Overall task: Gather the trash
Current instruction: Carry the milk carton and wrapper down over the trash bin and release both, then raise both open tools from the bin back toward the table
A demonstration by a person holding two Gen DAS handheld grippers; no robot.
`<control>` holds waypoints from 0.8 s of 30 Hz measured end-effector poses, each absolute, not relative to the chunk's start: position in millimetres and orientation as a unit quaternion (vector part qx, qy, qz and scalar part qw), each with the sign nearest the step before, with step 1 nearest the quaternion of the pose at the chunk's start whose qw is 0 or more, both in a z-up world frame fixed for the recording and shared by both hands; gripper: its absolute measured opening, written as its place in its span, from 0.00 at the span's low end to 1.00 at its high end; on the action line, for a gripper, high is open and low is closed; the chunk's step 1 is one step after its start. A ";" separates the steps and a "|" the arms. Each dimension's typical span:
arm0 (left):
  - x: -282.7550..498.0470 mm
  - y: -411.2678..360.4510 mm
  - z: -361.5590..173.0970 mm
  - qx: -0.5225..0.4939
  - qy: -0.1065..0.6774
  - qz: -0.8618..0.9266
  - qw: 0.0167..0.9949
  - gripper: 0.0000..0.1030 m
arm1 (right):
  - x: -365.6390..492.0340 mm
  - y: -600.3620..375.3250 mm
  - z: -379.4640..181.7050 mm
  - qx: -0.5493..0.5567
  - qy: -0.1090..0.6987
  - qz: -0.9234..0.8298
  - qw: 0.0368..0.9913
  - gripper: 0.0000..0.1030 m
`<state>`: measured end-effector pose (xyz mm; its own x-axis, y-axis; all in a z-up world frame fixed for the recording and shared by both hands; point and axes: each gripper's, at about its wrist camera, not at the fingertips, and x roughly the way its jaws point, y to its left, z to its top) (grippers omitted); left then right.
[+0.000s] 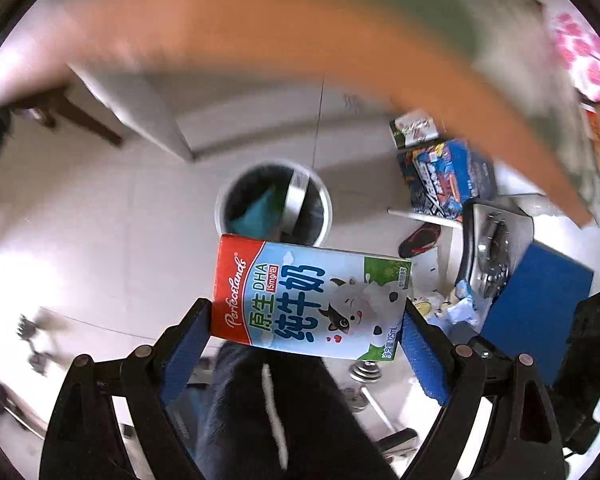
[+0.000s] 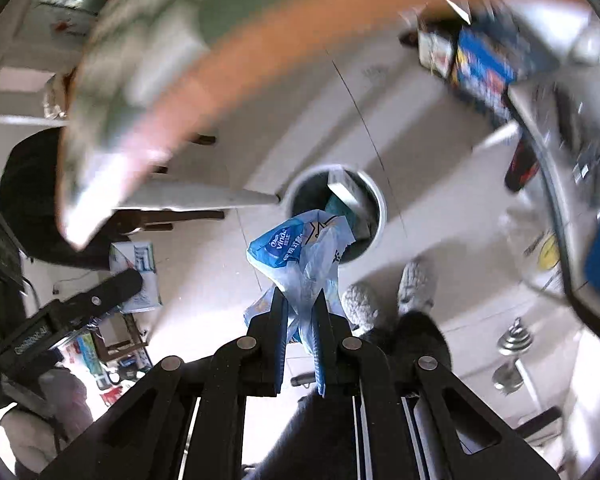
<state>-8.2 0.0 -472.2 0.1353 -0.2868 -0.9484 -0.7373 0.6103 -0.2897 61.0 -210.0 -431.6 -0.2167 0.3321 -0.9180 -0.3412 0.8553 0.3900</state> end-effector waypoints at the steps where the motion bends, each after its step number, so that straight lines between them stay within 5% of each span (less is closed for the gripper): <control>1: -5.9 1.3 -498.8 -0.411 0.640 0.179 0.624 0.87 | 63.4 -211.3 -458.2 0.001 0.738 0.267 0.620 0.11; 9: 14.3 15.2 -652.2 -0.444 0.662 0.164 0.581 0.88 | 85.2 -198.1 -622.8 0.020 0.763 0.250 0.595 0.12; 12: 16.1 22.0 -676.6 -0.438 0.670 0.169 0.575 0.89 | 85.6 -192.0 -672.8 0.025 0.774 0.243 0.584 0.13; 15: 10.6 25.9 -686.5 -0.429 0.675 0.175 0.574 1.00 | 86.7 -185.0 -707.6 0.025 0.778 0.247 0.578 0.20; 16: 7.8 26.7 -686.6 -0.424 0.676 0.179 0.575 1.00 | 86.9 -182.1 -720.0 0.025 0.780 0.249 0.574 0.26; 18: 0.0 29.5 -685.6 -0.413 0.679 0.190 0.576 1.00 | 87.2 -181.1 -733.2 0.026 0.785 0.248 0.567 0.63; 24: -13.8 27.1 -671.5 -0.335 0.697 0.242 0.586 1.00 | 82.1 -173.3 -733.3 -0.067 0.767 0.230 0.595 0.99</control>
